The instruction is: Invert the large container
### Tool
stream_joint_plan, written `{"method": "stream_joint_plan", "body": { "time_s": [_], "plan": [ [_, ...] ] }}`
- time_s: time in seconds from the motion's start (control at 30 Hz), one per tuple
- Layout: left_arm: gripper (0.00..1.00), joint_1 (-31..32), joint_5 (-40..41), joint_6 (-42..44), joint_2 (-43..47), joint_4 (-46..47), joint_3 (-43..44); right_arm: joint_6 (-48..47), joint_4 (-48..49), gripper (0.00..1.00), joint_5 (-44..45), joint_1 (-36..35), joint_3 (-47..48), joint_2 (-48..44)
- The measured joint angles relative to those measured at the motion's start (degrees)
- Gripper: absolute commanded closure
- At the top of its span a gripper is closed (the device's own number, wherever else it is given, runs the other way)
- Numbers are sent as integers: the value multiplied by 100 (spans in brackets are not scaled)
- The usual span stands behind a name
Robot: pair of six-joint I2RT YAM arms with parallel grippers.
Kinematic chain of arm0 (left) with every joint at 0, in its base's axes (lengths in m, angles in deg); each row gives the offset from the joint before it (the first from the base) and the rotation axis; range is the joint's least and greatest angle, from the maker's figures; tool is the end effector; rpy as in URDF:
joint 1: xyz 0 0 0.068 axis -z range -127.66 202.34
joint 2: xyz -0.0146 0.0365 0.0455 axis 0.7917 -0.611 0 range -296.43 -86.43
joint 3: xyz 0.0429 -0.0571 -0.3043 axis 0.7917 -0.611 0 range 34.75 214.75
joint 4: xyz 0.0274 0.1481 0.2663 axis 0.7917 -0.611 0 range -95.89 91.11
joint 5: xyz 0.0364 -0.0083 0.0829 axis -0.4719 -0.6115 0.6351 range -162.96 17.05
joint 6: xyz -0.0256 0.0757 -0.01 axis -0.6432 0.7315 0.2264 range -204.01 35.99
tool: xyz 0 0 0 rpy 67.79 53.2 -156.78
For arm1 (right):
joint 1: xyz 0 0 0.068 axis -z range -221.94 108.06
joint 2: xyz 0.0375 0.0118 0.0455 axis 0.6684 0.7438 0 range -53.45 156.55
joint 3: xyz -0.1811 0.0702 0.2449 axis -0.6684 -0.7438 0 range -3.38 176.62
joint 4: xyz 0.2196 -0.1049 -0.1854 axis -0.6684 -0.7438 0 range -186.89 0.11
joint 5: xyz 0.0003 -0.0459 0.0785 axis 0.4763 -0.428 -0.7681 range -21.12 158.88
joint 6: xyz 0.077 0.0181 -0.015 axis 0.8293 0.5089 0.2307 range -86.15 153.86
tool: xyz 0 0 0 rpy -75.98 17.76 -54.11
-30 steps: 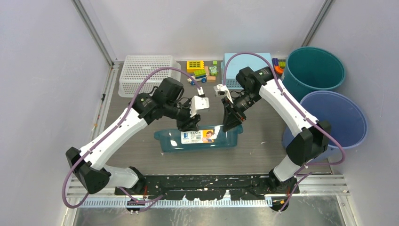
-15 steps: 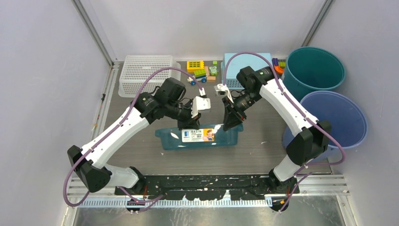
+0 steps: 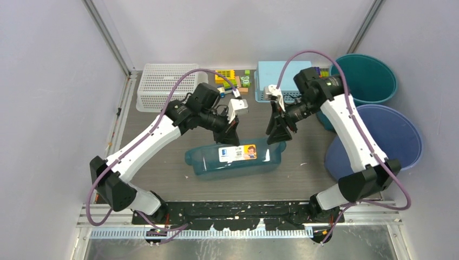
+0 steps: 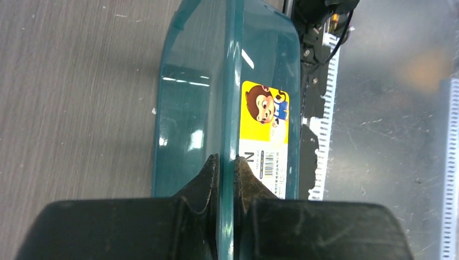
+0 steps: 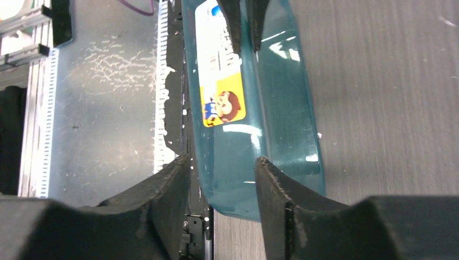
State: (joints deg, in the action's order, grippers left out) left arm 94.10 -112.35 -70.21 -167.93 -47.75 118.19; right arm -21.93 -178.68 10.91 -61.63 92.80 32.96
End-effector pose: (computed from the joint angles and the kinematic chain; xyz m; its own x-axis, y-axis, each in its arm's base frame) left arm 0.2331 -0.2674 0.3916 -0.3292 0.5410 -0.7739 0.9438 0.1634 -0.2872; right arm 0.2623 0.1563 0.4176 -0.2463 -0.5539 -0.7953 -0.9503 -0.0233 0.3105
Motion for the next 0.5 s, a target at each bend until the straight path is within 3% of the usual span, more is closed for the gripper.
{"method": "stream_joint_plan", "body": {
  "time_s": [0.17,0.5],
  "plan": [
    [100,-234,-284,-901,-251,584,-26,577,42,42,63,328,28,-549],
    [100,-1123,-258,-2474,-337,1646,-422,2184,1692,40,745,560,-1067,-1777]
  ]
}}
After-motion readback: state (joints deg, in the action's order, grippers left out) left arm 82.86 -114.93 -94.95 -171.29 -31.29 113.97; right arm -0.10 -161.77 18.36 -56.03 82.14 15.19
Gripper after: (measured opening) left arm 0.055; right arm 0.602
